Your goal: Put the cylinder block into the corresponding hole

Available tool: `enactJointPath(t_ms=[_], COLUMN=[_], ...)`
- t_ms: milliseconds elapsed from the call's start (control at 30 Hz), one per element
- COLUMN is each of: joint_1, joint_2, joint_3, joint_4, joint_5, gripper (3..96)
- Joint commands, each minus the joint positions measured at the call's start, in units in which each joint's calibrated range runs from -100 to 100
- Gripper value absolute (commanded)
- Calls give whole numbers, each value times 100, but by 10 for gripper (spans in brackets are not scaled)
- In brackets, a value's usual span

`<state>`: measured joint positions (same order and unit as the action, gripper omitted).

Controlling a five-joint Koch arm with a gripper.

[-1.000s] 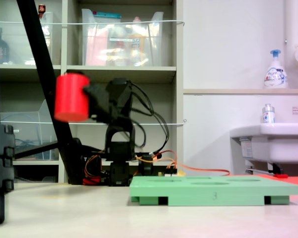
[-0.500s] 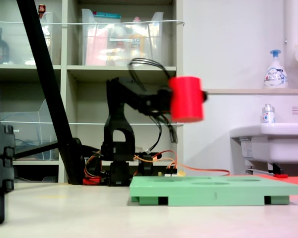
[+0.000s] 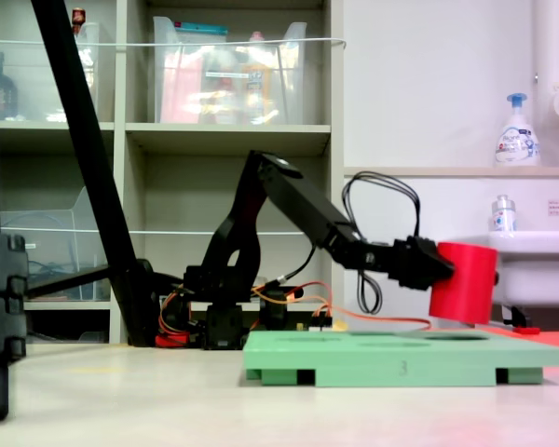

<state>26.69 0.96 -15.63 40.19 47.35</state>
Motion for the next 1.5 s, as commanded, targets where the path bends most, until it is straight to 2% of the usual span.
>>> enactJointPath(t_ms=[33,567,967,1500], joint_1=[73,83,-10,68], joint_2=[114,603,-557,728], joint_3=[506,416,-730,-62], joint_4=[724,724,878,945], joint_5=[-54,-54,-54,-49], gripper=[355,367,367,367])
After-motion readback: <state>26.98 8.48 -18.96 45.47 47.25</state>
